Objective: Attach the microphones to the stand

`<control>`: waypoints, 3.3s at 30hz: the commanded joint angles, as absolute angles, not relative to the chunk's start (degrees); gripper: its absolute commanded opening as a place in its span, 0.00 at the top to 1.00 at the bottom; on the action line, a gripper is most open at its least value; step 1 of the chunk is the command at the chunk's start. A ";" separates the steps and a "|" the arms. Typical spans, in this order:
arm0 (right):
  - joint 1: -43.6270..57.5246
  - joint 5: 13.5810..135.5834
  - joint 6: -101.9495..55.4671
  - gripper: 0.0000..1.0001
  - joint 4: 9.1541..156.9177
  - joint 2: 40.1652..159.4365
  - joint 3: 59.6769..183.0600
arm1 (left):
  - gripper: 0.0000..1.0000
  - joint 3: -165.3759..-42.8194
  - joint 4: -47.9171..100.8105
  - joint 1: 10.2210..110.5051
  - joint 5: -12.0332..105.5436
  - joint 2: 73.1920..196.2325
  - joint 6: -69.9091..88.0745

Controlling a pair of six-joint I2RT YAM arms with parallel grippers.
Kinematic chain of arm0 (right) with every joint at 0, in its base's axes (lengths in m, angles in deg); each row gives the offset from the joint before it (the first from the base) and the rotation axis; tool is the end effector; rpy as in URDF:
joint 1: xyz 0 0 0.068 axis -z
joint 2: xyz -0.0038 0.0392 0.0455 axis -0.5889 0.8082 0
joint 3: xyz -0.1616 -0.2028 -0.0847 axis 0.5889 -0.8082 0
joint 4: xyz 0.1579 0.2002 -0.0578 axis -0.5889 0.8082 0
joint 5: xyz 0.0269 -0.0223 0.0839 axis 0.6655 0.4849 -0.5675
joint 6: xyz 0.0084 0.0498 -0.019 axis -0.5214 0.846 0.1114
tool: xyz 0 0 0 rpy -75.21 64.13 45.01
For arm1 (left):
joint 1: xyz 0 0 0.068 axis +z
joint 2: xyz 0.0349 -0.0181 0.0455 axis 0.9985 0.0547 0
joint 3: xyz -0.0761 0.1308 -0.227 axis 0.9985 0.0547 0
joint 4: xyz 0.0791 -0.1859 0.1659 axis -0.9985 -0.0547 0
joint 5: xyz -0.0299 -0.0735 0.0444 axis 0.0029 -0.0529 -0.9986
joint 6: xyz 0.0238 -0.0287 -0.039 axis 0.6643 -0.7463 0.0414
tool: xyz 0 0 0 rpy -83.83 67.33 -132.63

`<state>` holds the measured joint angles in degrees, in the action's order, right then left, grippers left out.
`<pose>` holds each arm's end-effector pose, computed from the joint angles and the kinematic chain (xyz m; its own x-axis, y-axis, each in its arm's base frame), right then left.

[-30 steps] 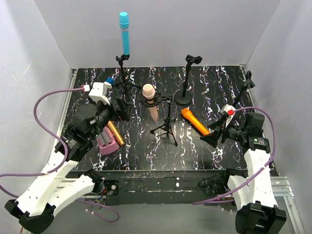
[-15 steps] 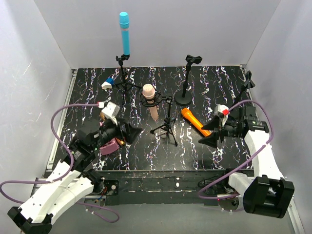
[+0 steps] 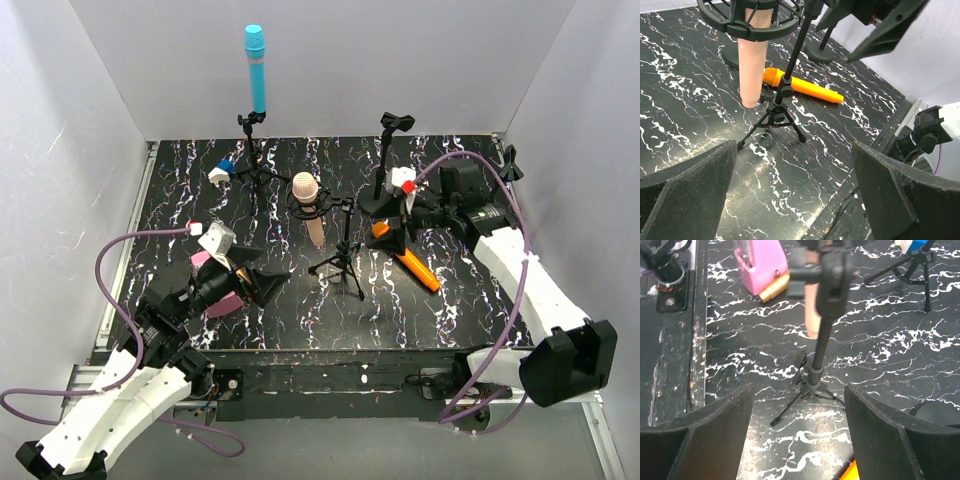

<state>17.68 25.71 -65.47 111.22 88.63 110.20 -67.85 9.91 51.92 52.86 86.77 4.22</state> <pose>0.2338 0.1092 0.3453 0.0451 -0.3220 -0.9457 -0.9845 0.1464 -0.0968 0.0992 -0.0801 0.3193 -0.2961 -0.1276 -0.9466 0.7020 0.6430 -0.3062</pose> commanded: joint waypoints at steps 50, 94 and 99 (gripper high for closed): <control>12.87 44.96 -39.38 0.99 63.20 137.90 151.13 | 0.02 -79.04 1.14 52.06 48.51 94.20 8.27; 14.45 39.95 -46.56 0.16 102.18 110.59 138.11 | 0.02 -79.91 -0.44 52.06 44.21 91.73 5.90; 14.72 39.95 -56.49 0.13 123.45 98.90 138.20 | 0.02 -81.58 -1.67 52.06 43.59 95.86 4.14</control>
